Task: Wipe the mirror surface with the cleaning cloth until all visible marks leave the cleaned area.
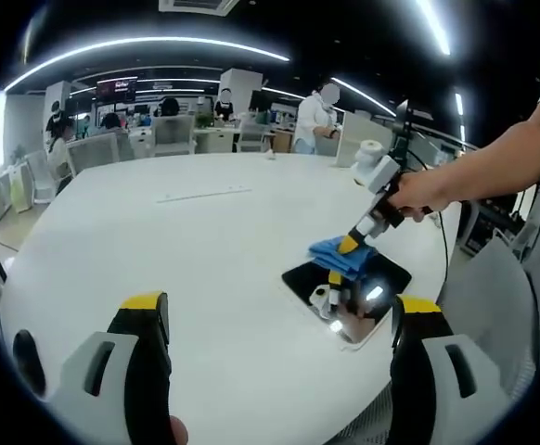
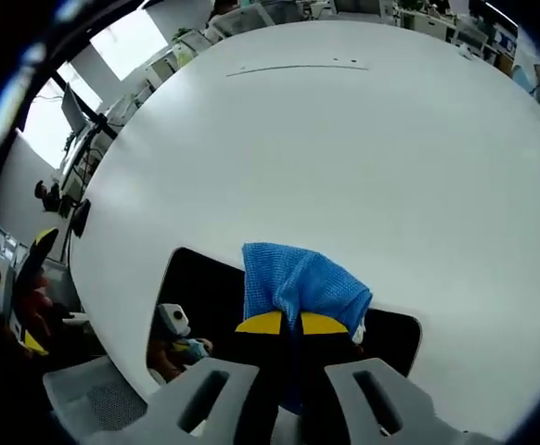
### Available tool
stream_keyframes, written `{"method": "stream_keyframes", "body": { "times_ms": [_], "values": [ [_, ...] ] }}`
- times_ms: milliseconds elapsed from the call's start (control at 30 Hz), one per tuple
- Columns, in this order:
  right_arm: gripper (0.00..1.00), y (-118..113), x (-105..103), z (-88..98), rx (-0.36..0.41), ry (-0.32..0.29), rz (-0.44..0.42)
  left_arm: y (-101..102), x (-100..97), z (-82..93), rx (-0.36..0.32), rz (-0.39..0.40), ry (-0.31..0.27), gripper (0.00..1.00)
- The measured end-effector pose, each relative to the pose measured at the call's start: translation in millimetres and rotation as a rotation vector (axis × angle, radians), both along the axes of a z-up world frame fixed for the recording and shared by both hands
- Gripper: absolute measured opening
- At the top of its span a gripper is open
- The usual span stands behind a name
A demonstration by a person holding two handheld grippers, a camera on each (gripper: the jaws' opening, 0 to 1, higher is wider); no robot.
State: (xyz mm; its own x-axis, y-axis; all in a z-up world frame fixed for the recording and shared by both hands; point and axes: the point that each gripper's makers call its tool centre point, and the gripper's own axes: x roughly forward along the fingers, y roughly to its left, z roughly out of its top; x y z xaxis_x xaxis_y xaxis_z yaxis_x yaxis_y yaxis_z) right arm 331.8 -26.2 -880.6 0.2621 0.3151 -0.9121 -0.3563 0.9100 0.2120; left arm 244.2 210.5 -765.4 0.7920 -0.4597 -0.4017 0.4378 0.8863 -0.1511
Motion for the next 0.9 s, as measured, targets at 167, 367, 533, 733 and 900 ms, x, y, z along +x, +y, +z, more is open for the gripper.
{"method": "stream_keyframes", "body": {
  "times_ms": [167, 367, 533, 733, 900],
  "values": [
    [0.00, -5.8, -0.3, 1.0, -0.003, 0.006, -0.014, -3.4, -0.2, 2.6, 0.005, -0.007, -0.003, 0.99],
    [0.00, -6.1, 0.7, -0.3, 0.004, 0.008, -0.022, 1.1, 1.7, 2.1, 0.003, 0.001, -0.004, 0.99],
    [0.00, -5.9, 0.3, 0.0, 0.007, 0.001, -0.033, 0.3, 1.5, 4.1, 0.003, 0.002, -0.006, 0.99],
    [0.00, -5.1, -4.0, -0.3, 0.001, -0.014, -0.042, -2.8, 3.0, 7.1, 0.016, -0.007, -0.013, 0.99],
    [0.00, -3.8, -16.3, 0.2, 0.015, -0.006, -0.055, -3.0, 4.0, 10.4, 0.016, -0.005, -0.019, 0.99]
  ]
}}
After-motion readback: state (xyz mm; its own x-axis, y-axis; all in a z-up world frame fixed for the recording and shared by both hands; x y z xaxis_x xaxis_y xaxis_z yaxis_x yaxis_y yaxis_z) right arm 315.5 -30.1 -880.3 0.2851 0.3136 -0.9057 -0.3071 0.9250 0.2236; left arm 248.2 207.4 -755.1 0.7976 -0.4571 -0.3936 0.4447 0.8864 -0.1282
